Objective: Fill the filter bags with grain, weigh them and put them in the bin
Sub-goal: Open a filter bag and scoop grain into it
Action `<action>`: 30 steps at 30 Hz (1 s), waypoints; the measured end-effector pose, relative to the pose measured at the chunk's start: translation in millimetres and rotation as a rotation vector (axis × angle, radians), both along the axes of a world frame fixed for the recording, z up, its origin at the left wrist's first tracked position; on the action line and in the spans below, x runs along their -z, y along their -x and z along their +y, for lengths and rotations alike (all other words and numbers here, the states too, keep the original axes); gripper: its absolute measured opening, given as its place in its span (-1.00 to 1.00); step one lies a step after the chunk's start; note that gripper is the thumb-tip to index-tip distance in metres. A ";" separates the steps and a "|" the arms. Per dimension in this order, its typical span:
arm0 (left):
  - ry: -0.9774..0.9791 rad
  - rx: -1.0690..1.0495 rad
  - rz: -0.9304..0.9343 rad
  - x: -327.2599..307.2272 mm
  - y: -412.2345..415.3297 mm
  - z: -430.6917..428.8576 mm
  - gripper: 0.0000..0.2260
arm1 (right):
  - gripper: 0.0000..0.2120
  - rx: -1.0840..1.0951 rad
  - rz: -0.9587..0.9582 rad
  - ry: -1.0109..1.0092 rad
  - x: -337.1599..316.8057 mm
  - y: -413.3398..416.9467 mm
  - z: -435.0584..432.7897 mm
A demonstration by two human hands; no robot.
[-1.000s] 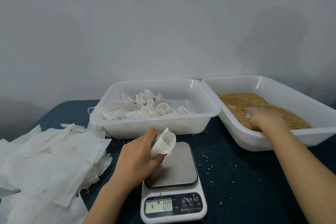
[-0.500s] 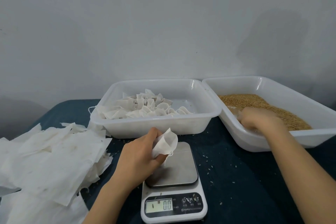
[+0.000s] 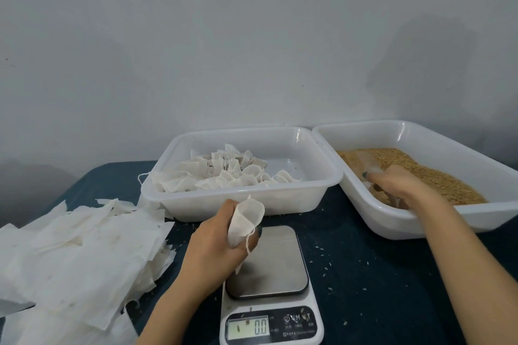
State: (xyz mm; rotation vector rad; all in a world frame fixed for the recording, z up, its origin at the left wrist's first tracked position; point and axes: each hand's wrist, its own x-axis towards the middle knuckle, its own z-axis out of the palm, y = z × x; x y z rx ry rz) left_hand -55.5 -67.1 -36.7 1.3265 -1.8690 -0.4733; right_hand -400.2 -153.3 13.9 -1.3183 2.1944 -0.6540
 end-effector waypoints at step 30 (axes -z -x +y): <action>-0.034 -0.146 -0.150 1.8 -16.5 -9.7 -0.71 | -0.72 -0.777 0.634 0.481 -60.4 -61.5 68.2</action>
